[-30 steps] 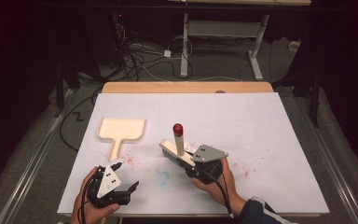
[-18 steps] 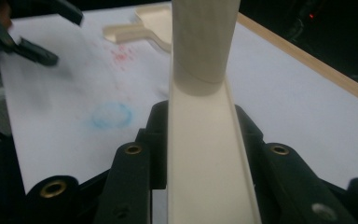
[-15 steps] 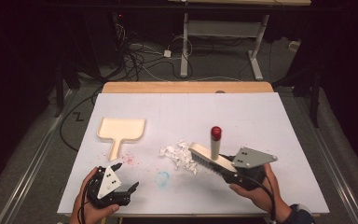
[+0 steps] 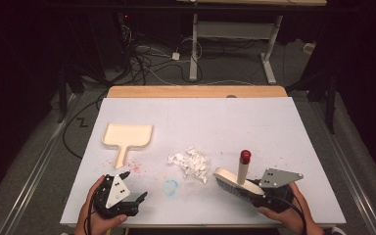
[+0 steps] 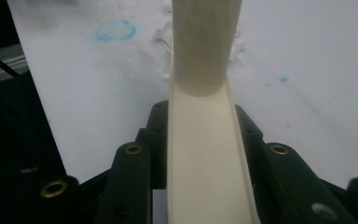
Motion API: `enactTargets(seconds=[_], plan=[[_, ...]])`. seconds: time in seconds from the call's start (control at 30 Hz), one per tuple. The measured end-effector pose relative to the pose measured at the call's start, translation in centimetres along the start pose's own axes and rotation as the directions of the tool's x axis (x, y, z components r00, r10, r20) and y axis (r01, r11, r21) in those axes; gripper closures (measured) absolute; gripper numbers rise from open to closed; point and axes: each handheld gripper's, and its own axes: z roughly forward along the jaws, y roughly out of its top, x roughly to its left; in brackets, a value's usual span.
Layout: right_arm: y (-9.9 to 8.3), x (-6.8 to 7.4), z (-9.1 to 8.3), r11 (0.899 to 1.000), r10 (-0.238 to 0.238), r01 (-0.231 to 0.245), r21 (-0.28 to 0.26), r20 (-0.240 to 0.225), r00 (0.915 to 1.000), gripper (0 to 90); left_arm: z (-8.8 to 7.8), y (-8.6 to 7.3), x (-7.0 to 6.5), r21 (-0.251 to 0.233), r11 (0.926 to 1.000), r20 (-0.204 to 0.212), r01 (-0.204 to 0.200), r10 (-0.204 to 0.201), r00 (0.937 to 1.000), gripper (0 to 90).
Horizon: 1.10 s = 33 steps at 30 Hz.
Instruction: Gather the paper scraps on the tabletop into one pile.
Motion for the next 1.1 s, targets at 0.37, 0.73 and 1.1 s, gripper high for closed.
enactTargets(seconds=[0.37, 0.73, 1.1], plan=[[3.5, 1.6, 5.3, 0.995, -0.091, 0.091, -0.031, -0.003, 0.9958, 68.3, 0.5, 0.0, 0.0, 0.01, 1.0, 0.017, -0.001, 0.001, 0.9999, 17.4], [4.7, 0.8, 3.8, 0.99, -0.076, 0.073, -0.124, -0.023, 0.9969, 68.2, 0.4, -0.1, 0.1, 0.004, 1.0, 0.019, 0.003, -0.003, 0.9998, 17.5], [4.8, -1.8, 1.5, 0.975, 0.018, -0.008, -0.22, 0.044, 0.9989, 68.2, 0.4, 0.0, 0.3, 0.003, 1.0, 0.011, 0.006, -0.006, 0.9999, 17.5]])
